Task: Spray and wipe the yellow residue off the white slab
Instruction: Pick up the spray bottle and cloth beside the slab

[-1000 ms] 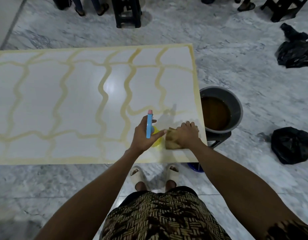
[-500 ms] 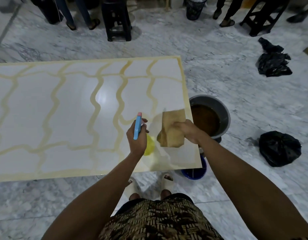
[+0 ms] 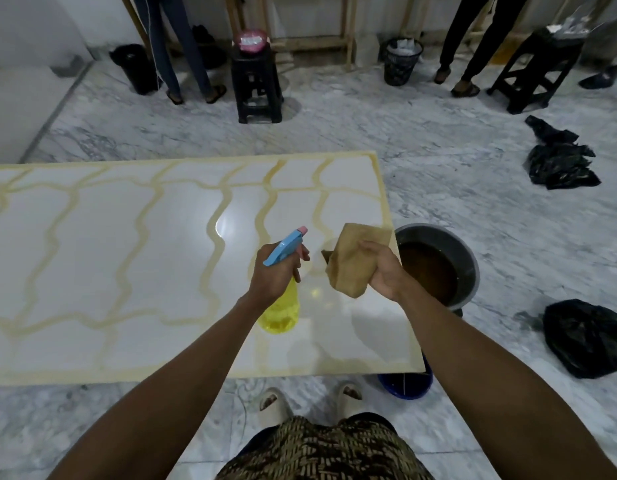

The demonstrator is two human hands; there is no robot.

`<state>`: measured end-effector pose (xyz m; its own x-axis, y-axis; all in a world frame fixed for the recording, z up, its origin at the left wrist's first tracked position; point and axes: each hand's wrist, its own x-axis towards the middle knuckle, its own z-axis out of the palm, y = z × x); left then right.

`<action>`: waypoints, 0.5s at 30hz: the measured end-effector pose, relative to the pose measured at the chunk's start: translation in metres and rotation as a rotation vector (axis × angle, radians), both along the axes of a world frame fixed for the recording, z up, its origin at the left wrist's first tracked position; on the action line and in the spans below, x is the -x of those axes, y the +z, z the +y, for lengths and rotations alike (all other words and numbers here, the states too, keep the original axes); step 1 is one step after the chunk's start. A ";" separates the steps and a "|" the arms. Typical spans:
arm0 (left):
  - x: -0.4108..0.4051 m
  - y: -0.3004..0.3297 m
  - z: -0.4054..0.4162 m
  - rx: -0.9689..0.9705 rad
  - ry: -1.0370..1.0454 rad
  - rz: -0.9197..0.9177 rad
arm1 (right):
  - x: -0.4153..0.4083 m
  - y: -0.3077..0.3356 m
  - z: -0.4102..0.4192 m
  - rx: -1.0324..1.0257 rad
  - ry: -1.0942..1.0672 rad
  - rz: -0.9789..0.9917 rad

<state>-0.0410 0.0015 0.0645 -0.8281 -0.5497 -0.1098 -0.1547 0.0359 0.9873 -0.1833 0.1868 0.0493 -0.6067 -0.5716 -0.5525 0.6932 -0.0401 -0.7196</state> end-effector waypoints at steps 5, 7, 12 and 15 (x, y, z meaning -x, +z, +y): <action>0.006 0.013 -0.013 -0.020 -0.140 -0.110 | 0.000 0.001 -0.022 -0.288 0.102 0.334; 0.008 0.015 -0.018 -0.022 -0.192 -0.140 | 0.001 0.004 -0.030 -0.376 0.191 0.537; 0.011 0.026 -0.028 -0.011 -0.215 -0.147 | 0.005 0.023 -0.046 -0.248 -0.005 0.528; 0.014 0.029 -0.035 -0.001 -0.205 -0.146 | 0.006 0.022 -0.053 -0.205 -0.002 0.492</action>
